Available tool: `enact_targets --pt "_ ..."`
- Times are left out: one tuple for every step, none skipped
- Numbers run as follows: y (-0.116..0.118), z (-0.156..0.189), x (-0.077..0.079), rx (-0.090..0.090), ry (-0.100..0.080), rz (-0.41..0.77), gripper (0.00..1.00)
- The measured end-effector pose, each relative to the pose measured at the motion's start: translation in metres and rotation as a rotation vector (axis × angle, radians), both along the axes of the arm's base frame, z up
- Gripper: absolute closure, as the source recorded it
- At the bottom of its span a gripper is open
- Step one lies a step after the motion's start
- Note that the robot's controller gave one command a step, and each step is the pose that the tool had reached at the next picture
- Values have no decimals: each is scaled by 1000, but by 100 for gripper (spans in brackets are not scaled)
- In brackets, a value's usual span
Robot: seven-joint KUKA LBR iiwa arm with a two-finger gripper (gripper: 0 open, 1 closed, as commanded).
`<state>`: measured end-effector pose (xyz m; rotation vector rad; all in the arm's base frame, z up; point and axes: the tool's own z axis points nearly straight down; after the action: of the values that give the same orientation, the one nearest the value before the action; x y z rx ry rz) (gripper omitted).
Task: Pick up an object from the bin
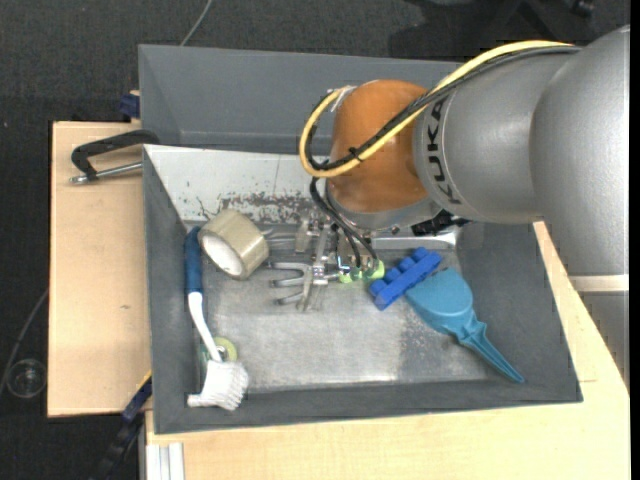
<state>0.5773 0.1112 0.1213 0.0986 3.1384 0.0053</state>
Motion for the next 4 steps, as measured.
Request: enact_targets --pt "0 -12 1 1 1 -87 0" --pt "-8 -20 17 2 -6 -77 0" --pt "-11 -52 9 2 4 -155 0" --pt "-2 -50 23 6 -11 -161 100"
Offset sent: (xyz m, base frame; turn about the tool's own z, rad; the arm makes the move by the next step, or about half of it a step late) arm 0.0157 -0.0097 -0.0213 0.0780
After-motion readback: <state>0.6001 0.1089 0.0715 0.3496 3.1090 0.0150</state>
